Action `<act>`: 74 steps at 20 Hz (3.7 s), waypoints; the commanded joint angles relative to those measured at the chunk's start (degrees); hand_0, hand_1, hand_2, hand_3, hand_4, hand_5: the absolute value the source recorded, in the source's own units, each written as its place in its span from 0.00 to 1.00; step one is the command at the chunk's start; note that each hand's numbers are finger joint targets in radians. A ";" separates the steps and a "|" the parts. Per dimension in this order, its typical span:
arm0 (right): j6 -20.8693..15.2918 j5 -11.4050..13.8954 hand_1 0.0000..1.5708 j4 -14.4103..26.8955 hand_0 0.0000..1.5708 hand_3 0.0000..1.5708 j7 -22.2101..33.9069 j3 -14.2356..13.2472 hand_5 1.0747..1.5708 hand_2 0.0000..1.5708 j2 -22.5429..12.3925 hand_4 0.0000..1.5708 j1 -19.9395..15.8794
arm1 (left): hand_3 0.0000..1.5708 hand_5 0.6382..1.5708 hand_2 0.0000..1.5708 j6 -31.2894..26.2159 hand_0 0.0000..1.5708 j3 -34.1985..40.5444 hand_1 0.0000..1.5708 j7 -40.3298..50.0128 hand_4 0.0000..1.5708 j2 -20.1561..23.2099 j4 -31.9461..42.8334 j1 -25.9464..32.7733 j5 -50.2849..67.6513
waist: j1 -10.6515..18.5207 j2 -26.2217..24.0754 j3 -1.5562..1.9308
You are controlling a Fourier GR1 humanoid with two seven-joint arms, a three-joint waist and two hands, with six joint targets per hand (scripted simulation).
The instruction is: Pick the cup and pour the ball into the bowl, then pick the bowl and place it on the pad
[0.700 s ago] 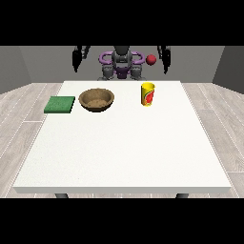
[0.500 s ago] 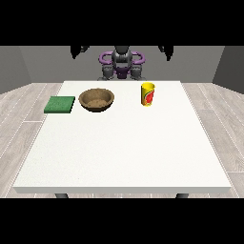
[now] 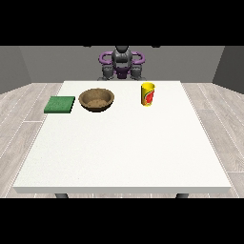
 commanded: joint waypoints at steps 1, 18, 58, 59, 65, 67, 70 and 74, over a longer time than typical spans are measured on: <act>-0.94 -1.12 0.00 -7.09 0.00 0.00 4.88 -0.31 0.94 0.00 -0.26 0.52 -0.18 | 0.00 0.99 0.00 3.50 0.00 -1.74 0.00 5.29 0.38 -1.55 -7.38 -1.32 -1.13 | 0.05 4.78 -0.12; 5.18 -4.78 0.00 -0.98 0.00 0.00 -19.64 -5.79 0.96 0.00 -0.55 0.44 -9.48 | 0.00 0.91 0.00 1.50 0.00 3.58 0.00 -36.10 0.34 -0.29 13.93 -8.56 -7.76 | -3.99 36.53 -0.17; 19.70 -18.70 0.00 21.12 0.00 0.21 -15.60 -20.73 0.99 0.00 -17.03 0.41 -14.63 | 1.00 0.87 1.00 21.52 0.82 2.48 0.82 -46.52 0.90 0.76 63.03 -32.20 -24.17 | -6.26 24.89 -0.03; 18.74 -16.76 0.00 23.30 0.00 0.20 -17.80 -21.00 0.98 0.00 -16.35 0.40 -13.91 | 1.00 0.89 1.00 23.29 0.82 -0.38 0.82 -44.38 0.90 -0.06 62.45 -32.67 -27.38 | -4.85 23.97 0.03; 21.12 -17.40 0.00 25.52 0.00 0.12 -18.03 -20.08 0.98 0.00 -15.98 0.42 -13.46 | 1.00 0.96 1.00 33.91 0.87 -10.84 0.87 -31.89 0.93 4.56 69.10 -38.25 -46.99 | -7.54 22.46 0.26; 20.00 -17.15 0.00 25.63 0.00 0.07 -16.69 -19.46 0.98 0.00 -15.16 0.43 -13.40 | 1.00 0.96 1.00 34.34 0.86 -14.11 0.86 -25.67 0.93 2.51 71.74 -38.98 -51.82 | -7.07 19.60 0.07; 21.21 -18.09 0.00 30.50 0.00 0.00 -19.45 -22.04 0.98 0.00 -16.42 0.43 -14.46 | 1.00 0.96 1.00 34.16 0.86 -17.35 0.86 -15.05 0.93 -2.55 73.00 -45.27 -57.79 | -5.97 20.87 0.01; 25.12 -17.60 0.00 35.36 0.00 0.00 -22.11 -23.64 0.98 0.00 -19.76 0.44 -13.40 | 1.00 0.97 1.00 27.74 0.87 -21.13 0.87 -7.39 0.92 -2.76 73.82 -50.51 -63.72 | -4.08 20.19 0.00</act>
